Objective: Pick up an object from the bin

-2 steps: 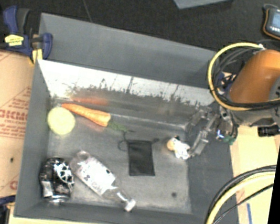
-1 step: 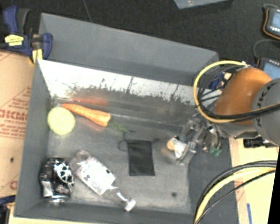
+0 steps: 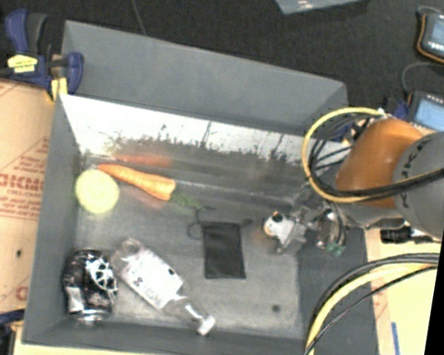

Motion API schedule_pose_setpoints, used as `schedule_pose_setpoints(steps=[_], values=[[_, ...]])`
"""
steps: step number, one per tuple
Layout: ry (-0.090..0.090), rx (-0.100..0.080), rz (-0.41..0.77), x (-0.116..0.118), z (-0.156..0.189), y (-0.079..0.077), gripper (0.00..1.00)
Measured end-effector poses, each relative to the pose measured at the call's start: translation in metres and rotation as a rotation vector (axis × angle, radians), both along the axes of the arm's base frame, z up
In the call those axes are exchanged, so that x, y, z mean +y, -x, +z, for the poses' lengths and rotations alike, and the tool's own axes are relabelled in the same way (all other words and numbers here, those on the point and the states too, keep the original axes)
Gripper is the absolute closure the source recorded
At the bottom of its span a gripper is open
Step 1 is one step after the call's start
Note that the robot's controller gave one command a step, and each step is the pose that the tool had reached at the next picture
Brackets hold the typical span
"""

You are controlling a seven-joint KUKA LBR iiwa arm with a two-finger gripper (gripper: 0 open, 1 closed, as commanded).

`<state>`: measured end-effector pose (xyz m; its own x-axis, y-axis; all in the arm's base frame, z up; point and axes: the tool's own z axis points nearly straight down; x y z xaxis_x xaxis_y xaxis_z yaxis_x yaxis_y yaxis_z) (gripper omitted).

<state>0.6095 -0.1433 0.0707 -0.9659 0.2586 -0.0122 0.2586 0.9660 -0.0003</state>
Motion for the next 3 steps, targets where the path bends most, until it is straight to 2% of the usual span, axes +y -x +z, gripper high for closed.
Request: schedule_pose_setpoints(steps=[2,3], values=[[-0.001,0.004,0.001,0.0,0.005,0.002,1.0],[-0.003,0.009,0.002,0.001,0.027,0.003,1.0]])
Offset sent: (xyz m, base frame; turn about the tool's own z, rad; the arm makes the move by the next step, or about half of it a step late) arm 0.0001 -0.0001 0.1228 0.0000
